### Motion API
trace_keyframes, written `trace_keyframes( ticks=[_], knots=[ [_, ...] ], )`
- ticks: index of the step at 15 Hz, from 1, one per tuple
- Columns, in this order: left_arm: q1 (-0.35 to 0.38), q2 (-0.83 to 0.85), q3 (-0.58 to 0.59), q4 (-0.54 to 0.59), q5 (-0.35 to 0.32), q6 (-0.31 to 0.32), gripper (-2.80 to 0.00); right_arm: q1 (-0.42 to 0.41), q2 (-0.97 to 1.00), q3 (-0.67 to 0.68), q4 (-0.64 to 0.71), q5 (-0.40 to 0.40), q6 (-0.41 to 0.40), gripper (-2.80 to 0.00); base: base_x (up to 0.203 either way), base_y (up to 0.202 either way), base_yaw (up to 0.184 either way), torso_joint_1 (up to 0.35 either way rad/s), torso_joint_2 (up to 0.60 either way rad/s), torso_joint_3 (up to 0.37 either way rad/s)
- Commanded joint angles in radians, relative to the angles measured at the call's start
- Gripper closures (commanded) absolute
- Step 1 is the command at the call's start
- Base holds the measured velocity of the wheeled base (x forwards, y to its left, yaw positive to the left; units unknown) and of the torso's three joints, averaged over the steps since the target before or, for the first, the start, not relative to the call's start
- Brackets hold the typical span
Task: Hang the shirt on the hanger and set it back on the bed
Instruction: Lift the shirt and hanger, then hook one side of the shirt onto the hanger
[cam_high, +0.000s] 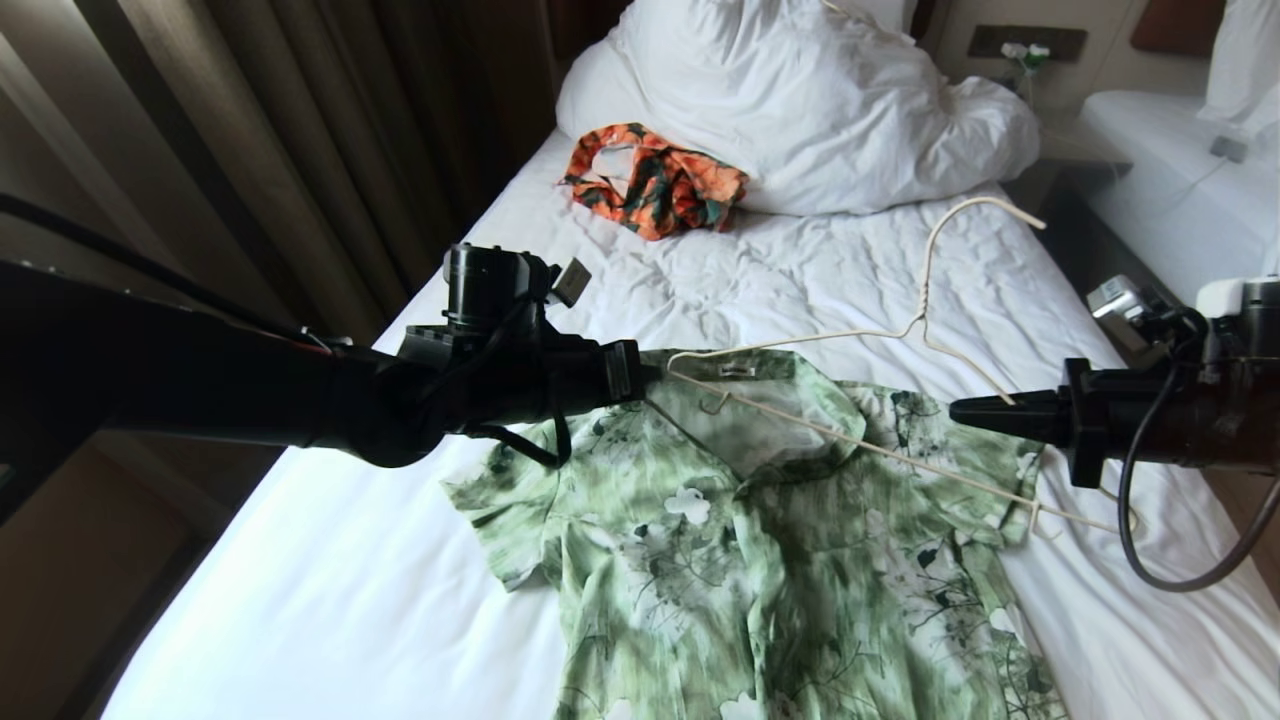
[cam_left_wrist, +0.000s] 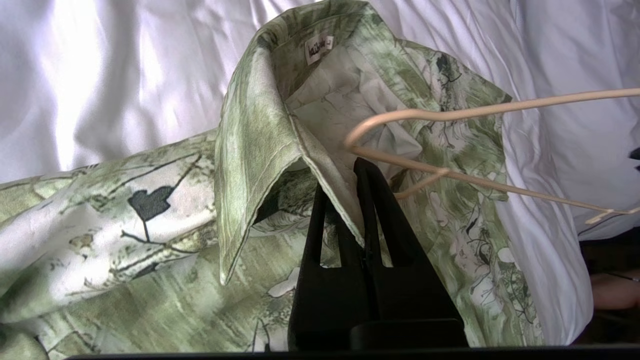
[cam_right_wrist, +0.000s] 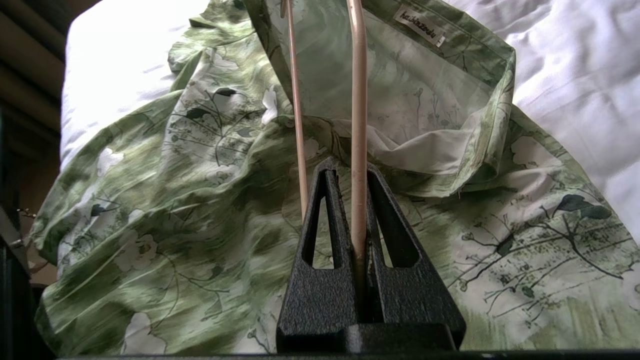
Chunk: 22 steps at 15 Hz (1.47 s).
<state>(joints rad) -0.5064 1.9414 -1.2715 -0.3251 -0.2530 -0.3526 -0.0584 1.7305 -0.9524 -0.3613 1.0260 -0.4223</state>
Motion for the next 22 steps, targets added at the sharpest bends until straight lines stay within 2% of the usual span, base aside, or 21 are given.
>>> trace_keyframes(
  ticks=[1, 9, 12, 17, 22],
  knots=[
    [-0.02, -0.033, 0.001, -0.002, 0.001, -0.002, 0.0, 0.03, 0.056, -0.039, -0.004, -0.013, -0.003, 0.0, 0.0, 0.0, 0.0, 0.0, 0.0, 0.0],
    [-0.039, -0.026, -0.045, 0.004, 0.003, 0.003, 0.0, 0.077, 0.106, -0.022, -0.024, -0.015, -0.011, 0.0, 0.0, 0.0, 0.0, 0.0, 0.0, 0.0],
    [-0.014, 0.005, -0.04, 0.005, 0.004, 0.041, 0.0, 0.066, 0.054, 0.001, -0.024, -0.015, -0.011, 0.0, 0.0, 0.0, 0.0, 0.0, 0.0, 0.0],
    [0.033, 0.018, -0.026, 0.004, 0.004, 0.047, 0.0, 0.046, -0.001, 0.081, -0.024, -0.015, -0.012, 0.0, 0.0, 0.0, 0.0, 0.0, 0.0, 0.0],
    [0.029, 0.009, -0.052, 0.006, 0.03, 0.049, 0.0, 0.043, 0.0, 0.107, -0.024, -0.017, -0.039, 0.0, 0.0, 0.0, 0.0, 0.0, 0.0, 0.0]
  ],
)
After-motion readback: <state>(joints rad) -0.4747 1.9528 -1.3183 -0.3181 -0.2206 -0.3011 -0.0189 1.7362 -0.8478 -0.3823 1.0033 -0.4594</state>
